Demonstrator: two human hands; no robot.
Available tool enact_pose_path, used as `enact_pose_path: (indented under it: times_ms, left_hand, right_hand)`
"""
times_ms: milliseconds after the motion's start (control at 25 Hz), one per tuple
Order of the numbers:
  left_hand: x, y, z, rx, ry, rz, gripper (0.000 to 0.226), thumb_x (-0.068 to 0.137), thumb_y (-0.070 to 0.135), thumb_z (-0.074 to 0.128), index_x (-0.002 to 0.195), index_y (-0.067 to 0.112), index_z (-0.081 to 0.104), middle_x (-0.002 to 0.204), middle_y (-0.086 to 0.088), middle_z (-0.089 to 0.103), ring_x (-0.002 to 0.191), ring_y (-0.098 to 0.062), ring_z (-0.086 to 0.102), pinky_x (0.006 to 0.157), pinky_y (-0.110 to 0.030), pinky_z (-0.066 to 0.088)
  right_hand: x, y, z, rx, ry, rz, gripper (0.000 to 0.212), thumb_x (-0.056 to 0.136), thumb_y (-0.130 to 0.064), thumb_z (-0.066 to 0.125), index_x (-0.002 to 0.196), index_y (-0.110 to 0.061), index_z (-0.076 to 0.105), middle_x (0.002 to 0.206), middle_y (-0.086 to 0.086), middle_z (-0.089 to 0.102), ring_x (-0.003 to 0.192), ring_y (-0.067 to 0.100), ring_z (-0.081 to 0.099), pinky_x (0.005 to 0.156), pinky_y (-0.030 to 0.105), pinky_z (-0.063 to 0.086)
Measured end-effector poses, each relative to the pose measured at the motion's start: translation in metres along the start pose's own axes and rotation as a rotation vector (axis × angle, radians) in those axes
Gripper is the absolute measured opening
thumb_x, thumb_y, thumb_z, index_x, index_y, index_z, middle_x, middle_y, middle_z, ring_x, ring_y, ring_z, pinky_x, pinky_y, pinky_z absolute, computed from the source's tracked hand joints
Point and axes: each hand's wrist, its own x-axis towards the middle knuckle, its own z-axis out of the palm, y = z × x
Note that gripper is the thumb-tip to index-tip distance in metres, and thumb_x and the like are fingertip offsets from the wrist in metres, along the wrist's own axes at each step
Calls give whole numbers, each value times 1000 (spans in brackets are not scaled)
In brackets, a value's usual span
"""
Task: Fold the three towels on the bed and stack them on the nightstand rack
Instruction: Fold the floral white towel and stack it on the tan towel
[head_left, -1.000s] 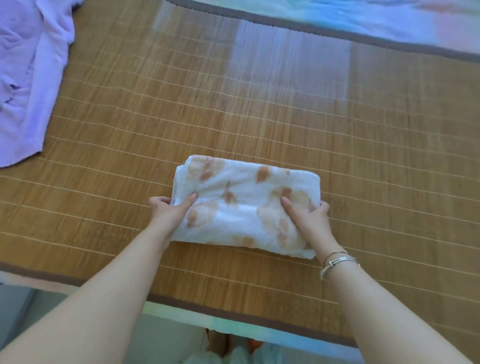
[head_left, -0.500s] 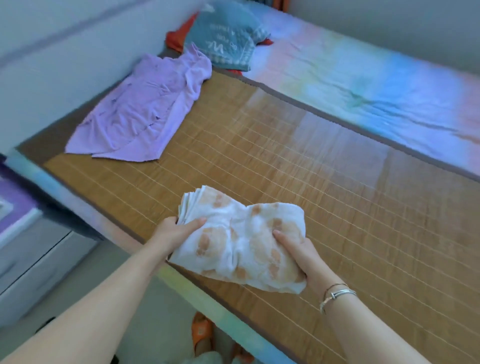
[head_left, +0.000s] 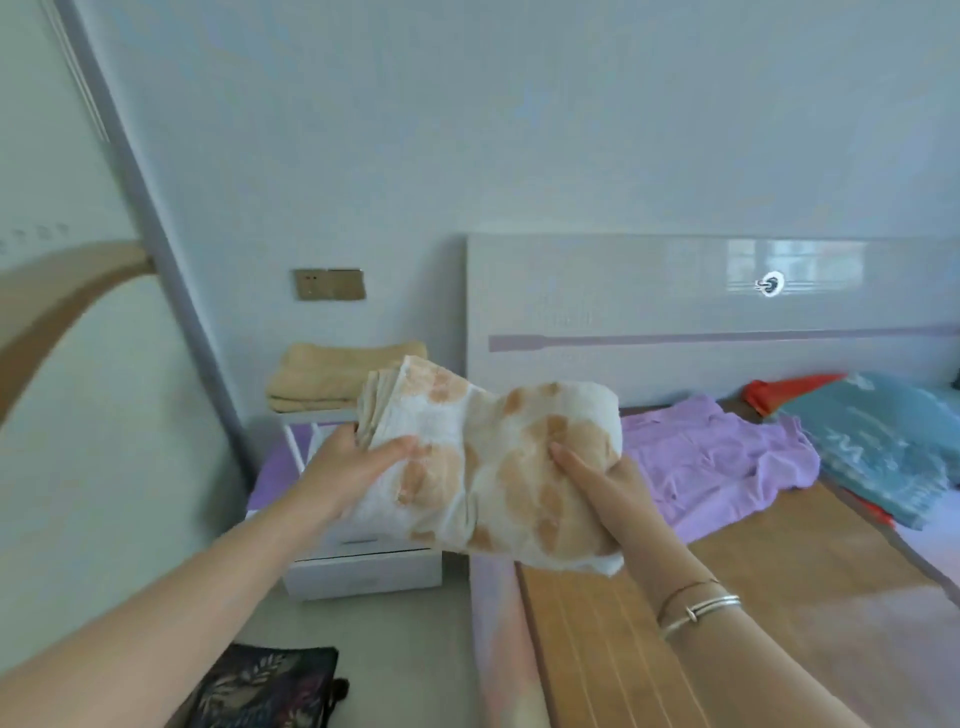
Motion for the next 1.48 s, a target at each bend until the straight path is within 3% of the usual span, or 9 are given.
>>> enact_pose_path:
  times_ms: [280, 360, 640, 720, 800, 1000, 1240, 1360, 1480]
  left_hand:
    - [118, 0, -127, -89, 173, -34, 51, 77, 36, 76, 119, 15, 55, 109, -1, 68, 96, -18, 67, 79, -33, 55]
    - [149, 1, -142, -119, 177, -56, 43, 78, 35, 75, 113, 19, 56, 106, 0, 69, 94, -18, 68, 80, -35, 56]
    - [281, -1, -178, -158, 295, -167, 10, 86, 27, 69, 89, 22, 61, 91, -4, 71, 81, -20, 69, 71, -34, 57]
    - [319, 0, -188, -207, 350, -207, 11, 88, 24, 68, 92, 16, 62, 87, -5, 70, 77, -21, 68, 64, -33, 55]
    - [363, -2, -194, -213, 370, -254, 15, 90, 24, 65, 98, 13, 61, 89, -6, 70, 78, -22, 68, 64, -34, 55]
    - [452, -34, -197, -195, 405, -337, 25, 93, 25, 61, 112, 12, 56, 96, -5, 67, 82, -20, 66, 63, -31, 54]
    - [490, -93, -197, -167, 452, -519, 37, 91, 29, 64, 121, 9, 59, 105, -9, 68, 96, -28, 66, 89, -45, 54]
    - [491, -104, -205, -204, 481, -540, 32, 91, 26, 64, 117, 8, 62, 101, -9, 69, 95, -29, 66, 90, -45, 54]
    - [483, -107, -213, -245, 520, -500, 22, 92, 21, 63, 110, 9, 63, 99, -10, 69, 91, -28, 67, 78, -38, 55]
  right_hand:
    - [125, -94, 144, -82, -213, -47, 98, 52, -69, 78, 125, -10, 51, 109, 9, 65, 95, 26, 63, 79, 34, 50]
    - [153, -112, 166, -97, -226, -51, 105, 43, -74, 77, 122, -9, 52, 106, 10, 66, 94, 27, 64, 83, 39, 53]
    - [275, -144, 242, 36, -292, 111, 100, 54, -76, 69, 126, -8, 49, 120, 13, 61, 105, 29, 59, 96, 43, 46]
    - [307, -148, 259, 88, -321, 198, 76, 70, -66, 61, 120, -11, 50, 110, 10, 61, 101, 27, 57, 99, 42, 43]
    - [347, -147, 277, 138, -333, 207, 52, 84, -51, 57, 117, -12, 46, 95, 5, 56, 85, 20, 54, 86, 37, 43]
    - [419, -141, 322, 21, -319, 214, 64, 86, -50, 57, 132, -10, 38, 108, 5, 51, 88, 19, 50, 74, 34, 39]
    - [441, -107, 351, -10, -359, 281, 70, 86, -54, 57, 135, -12, 32, 120, 4, 48, 104, 22, 48, 85, 35, 39]
    - [436, -107, 355, -3, -324, 224, 72, 83, -57, 59, 134, -13, 32, 121, 3, 50, 104, 21, 52, 87, 35, 42]
    - [431, -108, 361, -5, -301, 188, 71, 81, -58, 61, 131, -15, 35, 116, 0, 51, 102, 20, 53, 88, 36, 44]
